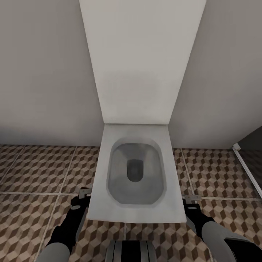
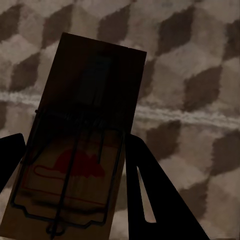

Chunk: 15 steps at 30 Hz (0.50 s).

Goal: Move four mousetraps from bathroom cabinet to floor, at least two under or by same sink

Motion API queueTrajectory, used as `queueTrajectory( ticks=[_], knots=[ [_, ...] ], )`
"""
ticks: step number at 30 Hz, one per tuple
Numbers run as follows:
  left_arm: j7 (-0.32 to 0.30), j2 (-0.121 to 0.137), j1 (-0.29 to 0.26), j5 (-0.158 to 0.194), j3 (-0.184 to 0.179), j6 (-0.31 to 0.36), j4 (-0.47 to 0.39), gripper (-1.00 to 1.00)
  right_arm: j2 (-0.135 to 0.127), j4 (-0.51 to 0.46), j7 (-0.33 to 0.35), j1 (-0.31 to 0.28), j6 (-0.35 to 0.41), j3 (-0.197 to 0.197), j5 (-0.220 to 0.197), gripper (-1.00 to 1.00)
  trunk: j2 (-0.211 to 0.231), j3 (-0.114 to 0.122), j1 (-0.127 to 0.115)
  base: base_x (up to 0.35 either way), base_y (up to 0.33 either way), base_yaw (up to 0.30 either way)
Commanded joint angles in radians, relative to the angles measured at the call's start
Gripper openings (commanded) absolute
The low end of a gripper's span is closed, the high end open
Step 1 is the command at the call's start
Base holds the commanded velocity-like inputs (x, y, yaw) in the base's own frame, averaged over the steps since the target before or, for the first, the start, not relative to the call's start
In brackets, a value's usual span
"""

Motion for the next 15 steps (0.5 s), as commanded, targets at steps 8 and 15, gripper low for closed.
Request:
queueTrajectory(
  ticks=[8,15],
  knots=[
    [-0.002,0.003,-0.009,-0.01,0.002,-0.001,0.024,-1.0,0.001,-0.001,0.0,0.0,0.002,-0.008,0.01,-1.0,0.0,-0.001,0.0,0.0,0.0,0.0],
    [-0.001,0.03,-0.069,-0.005,0.002,-0.005,0.145,-1.0,0.001,-0.001,0.0,0.0,-0.001,-0.008,0.011,-1.0,0.0,-0.001,0.0,0.0,0.0,0.0]
  ],
)
